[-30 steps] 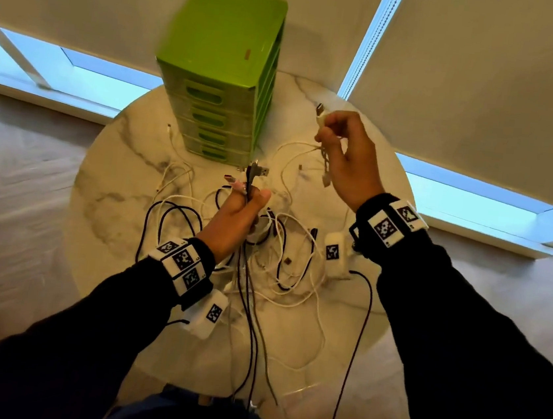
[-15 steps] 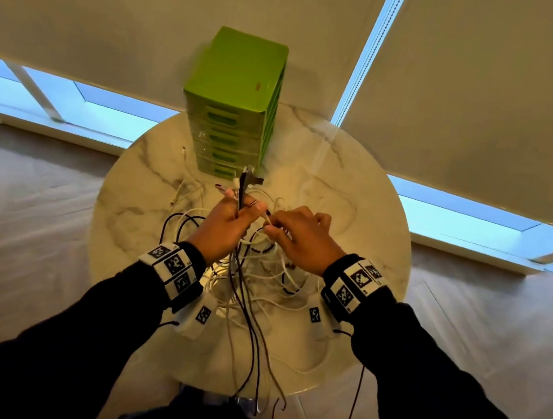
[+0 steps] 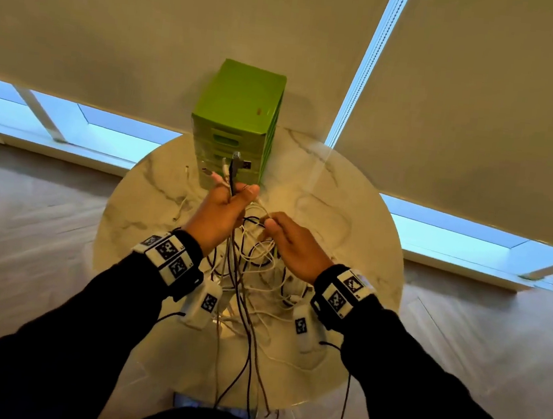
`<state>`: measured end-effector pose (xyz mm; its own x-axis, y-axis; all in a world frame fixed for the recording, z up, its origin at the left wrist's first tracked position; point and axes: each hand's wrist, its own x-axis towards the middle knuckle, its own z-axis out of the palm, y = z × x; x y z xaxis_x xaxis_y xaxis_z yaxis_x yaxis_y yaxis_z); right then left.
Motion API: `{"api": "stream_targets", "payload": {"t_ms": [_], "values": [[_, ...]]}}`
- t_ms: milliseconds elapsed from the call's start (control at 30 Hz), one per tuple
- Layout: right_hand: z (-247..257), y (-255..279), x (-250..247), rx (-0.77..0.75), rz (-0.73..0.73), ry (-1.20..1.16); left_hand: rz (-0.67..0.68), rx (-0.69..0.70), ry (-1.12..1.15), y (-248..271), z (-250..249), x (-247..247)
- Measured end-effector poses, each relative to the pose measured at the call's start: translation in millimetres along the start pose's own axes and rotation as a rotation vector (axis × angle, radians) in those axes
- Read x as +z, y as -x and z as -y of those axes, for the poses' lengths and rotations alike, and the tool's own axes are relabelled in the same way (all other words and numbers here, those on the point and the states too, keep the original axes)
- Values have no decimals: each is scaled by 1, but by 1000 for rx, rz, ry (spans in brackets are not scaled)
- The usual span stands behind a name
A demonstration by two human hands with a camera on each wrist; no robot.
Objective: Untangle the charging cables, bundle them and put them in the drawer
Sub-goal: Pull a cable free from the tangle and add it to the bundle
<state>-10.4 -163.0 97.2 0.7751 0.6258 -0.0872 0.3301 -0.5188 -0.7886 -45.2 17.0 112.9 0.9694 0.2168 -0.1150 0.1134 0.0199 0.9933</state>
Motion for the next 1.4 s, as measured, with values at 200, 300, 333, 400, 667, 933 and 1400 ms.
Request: {"api": "stream_targets", "payload": {"t_ms": [200, 300, 333, 400, 667, 933, 1400], "values": [[11, 3, 18, 7, -285, -246, -69, -99, 165, 7, -3, 16], [17, 1, 17, -39, -263, -195, -2, -169, 206, 14, 10, 24], [19, 2, 16, -45, -233, -145, 25, -178, 196, 15, 13, 27], [21, 2, 17, -45, -195, -74, 65, -177, 175, 17, 15, 31], [28, 11, 29, 1, -141, -74, -28, -102, -5, 18, 12, 30], [-43, 37, 48, 84, 128, -181, -209, 29, 229, -5, -17, -4], [-46, -4, -4, 159, -284, -89, -110, -11, 69, -12, -28, -29]]}}
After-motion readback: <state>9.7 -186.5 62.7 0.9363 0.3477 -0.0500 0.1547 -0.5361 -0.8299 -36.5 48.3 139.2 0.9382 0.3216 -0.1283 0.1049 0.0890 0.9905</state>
